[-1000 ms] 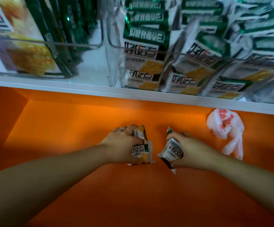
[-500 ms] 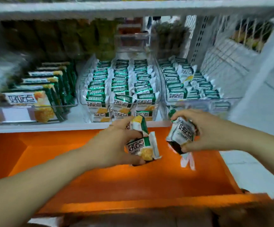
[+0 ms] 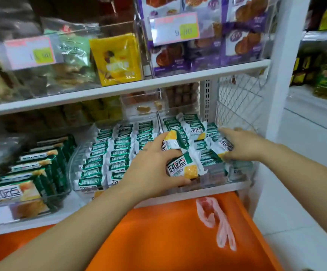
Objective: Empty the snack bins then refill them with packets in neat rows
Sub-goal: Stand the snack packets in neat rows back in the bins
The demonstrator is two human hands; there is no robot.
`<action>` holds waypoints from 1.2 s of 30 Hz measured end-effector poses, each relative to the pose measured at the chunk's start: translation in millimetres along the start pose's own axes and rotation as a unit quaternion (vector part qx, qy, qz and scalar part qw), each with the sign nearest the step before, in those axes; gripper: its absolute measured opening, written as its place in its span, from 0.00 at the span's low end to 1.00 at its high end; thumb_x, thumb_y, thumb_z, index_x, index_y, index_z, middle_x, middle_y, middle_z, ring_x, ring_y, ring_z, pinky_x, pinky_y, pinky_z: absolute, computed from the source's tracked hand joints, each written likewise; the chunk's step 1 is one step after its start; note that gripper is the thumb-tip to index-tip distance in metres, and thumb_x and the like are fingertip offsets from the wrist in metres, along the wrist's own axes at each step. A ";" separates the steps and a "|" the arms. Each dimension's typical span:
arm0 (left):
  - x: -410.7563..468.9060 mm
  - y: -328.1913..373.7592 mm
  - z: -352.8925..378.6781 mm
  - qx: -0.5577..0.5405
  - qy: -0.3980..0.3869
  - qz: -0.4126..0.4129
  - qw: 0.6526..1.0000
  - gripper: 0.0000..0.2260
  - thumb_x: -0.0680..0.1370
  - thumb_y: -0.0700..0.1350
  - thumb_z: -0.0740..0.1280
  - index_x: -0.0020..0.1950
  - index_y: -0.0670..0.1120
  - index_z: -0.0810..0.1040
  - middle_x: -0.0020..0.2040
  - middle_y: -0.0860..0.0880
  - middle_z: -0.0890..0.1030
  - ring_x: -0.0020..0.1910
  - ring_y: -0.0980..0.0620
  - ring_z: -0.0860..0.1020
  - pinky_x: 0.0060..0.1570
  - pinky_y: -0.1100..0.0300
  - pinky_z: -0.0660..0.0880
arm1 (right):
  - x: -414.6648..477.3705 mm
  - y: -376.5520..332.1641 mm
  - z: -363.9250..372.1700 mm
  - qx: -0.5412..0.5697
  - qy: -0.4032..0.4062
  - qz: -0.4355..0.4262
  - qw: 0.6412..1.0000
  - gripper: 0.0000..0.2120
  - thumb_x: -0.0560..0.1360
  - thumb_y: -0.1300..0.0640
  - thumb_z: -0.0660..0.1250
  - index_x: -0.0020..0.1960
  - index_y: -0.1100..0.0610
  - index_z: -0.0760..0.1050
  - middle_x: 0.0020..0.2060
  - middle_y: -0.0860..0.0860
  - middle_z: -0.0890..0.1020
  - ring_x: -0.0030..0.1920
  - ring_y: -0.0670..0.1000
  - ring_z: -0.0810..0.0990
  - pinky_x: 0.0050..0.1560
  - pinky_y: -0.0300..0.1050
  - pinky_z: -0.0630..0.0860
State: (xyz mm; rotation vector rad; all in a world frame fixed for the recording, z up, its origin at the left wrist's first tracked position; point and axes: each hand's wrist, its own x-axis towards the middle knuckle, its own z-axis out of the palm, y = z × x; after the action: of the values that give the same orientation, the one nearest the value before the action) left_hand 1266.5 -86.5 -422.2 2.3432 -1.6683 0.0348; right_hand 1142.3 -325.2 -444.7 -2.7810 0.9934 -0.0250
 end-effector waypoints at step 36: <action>63.4 78.8 5.0 -0.181 0.028 0.117 0.976 0.29 0.80 0.58 0.52 0.60 0.82 0.31 0.65 0.83 0.46 0.69 0.76 0.53 0.71 0.69 0.56 | -75.5 17.4 -26.6 0.565 0.109 -0.051 0.816 0.10 0.72 0.61 0.70 0.52 0.51 0.80 0.41 0.48 0.86 0.44 0.49 0.84 0.45 0.43 0.81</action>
State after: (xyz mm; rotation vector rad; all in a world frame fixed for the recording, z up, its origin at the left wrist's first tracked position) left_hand 1213.9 -170.3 -400.5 1.8584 -1.7450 -0.1461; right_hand 1070.8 -295.4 -418.2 -1.7096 0.5435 -0.7121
